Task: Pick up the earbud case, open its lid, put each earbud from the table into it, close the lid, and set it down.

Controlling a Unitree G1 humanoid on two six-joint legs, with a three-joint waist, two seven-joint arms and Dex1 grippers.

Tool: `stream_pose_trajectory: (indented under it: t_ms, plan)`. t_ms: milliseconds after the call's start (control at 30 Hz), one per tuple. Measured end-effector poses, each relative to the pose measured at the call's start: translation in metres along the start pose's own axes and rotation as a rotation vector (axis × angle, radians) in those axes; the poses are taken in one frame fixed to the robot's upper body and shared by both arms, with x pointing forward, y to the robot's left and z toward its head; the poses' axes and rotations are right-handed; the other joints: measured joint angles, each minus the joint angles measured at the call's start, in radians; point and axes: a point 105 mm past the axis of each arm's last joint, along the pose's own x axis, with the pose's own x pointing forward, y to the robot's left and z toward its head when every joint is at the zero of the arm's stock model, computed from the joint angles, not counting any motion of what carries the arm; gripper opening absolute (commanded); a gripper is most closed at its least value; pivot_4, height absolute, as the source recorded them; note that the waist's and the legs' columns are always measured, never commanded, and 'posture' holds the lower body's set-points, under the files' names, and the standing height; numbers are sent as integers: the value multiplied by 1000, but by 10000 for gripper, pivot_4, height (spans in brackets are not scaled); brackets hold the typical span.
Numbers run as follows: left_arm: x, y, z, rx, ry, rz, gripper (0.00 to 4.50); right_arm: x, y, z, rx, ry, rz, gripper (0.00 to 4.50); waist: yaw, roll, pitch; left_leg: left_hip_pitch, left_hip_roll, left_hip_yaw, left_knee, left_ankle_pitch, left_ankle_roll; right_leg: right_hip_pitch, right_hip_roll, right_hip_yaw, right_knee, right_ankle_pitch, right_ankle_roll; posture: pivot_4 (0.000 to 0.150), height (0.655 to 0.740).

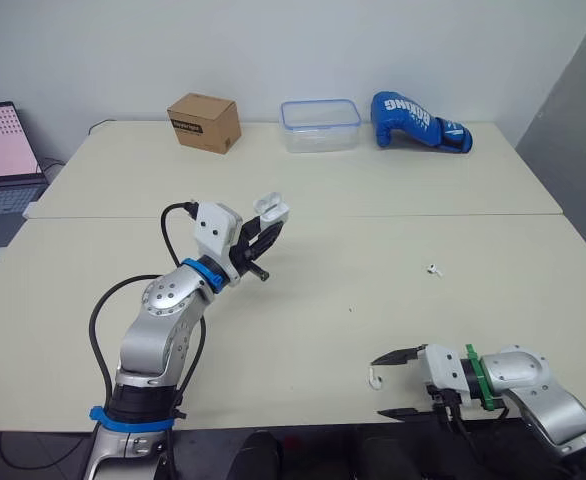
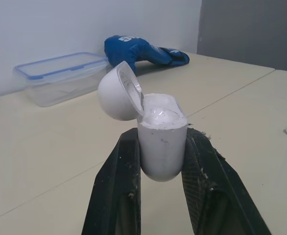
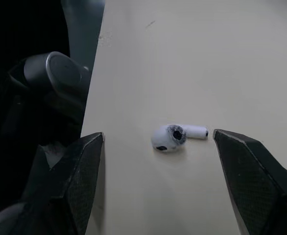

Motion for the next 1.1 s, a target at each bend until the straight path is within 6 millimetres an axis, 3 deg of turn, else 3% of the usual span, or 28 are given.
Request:
stream_pose_trajectory:
  t_ms: [333, 433, 567, 1033, 1100]
  plan:
    - [0, 0, 0, 2, 1, 0, 7364, 7, -14, 3, 13, -5, 3, 37519, 1, 0, 0, 0, 0, 0, 0, 0, 0, 0, 0, 0, 0, 0, -1, 1500, 7400]
    - [-1, 1, 0, 9, 5, 1, 7364, 6, -16, 3, -2, 12, 21, 31590, 0, 0, 0, 0, 0, 0, 0, 0, 0, 0, 0, 0, 0, 0, -1, 1500, 7400]
    - [-1, 1, 0, 9, 5, 3, 7364, 5, -16, 3, -6, 19, 38, 17870, 1, 0, 0, 0, 0, 0, 0, 0, 0, 0, 0, 0, 0, 0, -1, 1500, 7400]
    - [-1, 1, 0, 11, 4, 1, 7364, 5, -18, 3, -4, 23, 34, 17870, 1, 0, 0, 0, 0, 0, 0, 0, 0, 0, 0, 0, 0, 0, -1, 1500, 7400]
    - [-1, 1, 0, 11, 4, 0, 7364, 5, -18, 2, -2, 23, 32, 14262, 1, 0, 0, 0, 0, 0, 0, 0, 0, 0, 0, 0, 0, 0, -1, 1500, 7400]
